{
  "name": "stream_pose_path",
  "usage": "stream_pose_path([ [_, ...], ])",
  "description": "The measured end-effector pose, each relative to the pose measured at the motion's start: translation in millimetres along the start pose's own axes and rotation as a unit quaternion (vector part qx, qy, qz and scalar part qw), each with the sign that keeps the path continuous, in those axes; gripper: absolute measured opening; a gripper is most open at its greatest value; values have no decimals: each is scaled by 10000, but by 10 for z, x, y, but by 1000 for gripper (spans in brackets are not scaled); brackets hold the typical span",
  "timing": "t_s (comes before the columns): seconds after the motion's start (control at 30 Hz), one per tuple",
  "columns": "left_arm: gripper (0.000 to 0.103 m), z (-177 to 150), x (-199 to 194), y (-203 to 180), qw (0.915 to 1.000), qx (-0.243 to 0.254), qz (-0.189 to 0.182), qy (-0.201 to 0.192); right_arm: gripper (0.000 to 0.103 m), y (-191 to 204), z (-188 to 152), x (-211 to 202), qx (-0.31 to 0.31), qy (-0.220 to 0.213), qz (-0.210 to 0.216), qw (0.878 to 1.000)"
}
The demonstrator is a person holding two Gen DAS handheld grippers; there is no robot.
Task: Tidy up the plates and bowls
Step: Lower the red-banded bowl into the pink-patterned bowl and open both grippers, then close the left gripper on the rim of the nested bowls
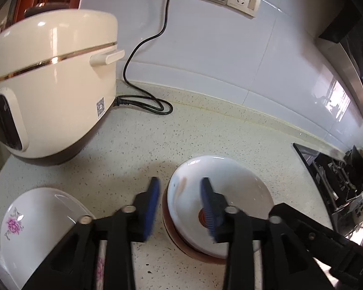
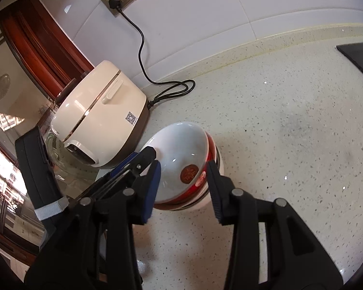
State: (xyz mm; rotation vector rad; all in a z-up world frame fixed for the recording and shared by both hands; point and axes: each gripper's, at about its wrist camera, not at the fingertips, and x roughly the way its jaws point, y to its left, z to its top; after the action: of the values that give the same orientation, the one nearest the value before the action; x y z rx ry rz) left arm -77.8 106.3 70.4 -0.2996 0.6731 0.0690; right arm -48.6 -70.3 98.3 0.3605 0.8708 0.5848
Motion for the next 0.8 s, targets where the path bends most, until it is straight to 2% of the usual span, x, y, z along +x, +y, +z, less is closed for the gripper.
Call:
stream_pose_path([
  [0.03,66,4,4,27,10000,-83,-50,11,61,-34,-6,-6,74,-8,30,10000],
  [0.07,71,8,-9,62,9998,-169,-92,-5,65,-67,-15,-9,142,-24,50,9999],
  [0.1,76,11,-22,77,9997,-210,-96,-39,70,-95,-28,-16,203,-40,61,9998],
  [0.2,82,25,-58,125,9994,-304,-135,-73,75,-224,-67,-28,469,-33,104,9988],
  [0.37,83,24,-38,176,9986,-470,-242,27,78,-416,-134,12,905,85,253,9955],
  [0.63,84,4,18,210,9978,-577,-306,125,84,-450,-198,68,1127,105,635,9915],
  [0.8,84,-12,136,284,9955,-801,-405,317,86,-428,-223,154,1184,115,775,9899],
])
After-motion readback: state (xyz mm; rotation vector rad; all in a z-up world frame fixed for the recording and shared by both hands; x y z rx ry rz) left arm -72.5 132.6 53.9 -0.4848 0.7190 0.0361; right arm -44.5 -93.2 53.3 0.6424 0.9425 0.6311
